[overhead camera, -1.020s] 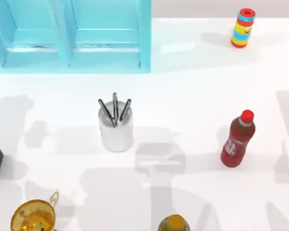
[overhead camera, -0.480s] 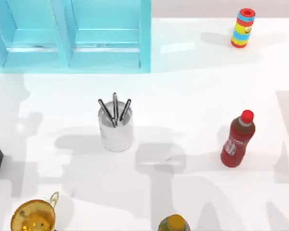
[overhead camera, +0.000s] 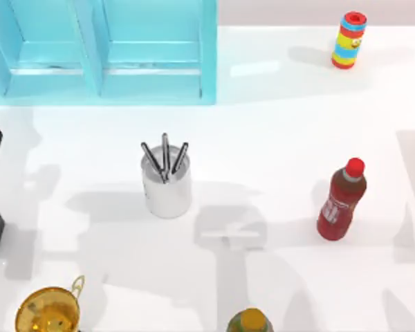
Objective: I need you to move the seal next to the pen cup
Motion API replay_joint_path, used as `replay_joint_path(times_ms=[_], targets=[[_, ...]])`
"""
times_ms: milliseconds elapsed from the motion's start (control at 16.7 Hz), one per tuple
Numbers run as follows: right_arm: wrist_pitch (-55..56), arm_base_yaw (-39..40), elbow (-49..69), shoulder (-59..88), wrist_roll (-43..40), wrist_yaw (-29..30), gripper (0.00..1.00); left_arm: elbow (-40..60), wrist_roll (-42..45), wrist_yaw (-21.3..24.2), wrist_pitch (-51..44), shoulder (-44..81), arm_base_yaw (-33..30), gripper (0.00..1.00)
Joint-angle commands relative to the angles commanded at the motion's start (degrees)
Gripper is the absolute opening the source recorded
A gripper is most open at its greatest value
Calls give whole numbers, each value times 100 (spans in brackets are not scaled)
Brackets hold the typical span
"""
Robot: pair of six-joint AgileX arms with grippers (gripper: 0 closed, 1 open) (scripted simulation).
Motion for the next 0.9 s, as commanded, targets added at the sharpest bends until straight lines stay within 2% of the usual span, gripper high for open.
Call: replay_joint_path(times_ms=[360, 720, 900], targets=[[0, 0, 0, 0, 0, 0, 100, -1162, 34, 1, 1625, 397, 26, 100], [0, 0, 0, 0, 0, 0, 100, -1344, 39, 1, 1830, 463, 31, 100], [0, 0, 0, 0, 0, 0, 100, -1344, 39, 1, 1830, 463, 31, 77]])
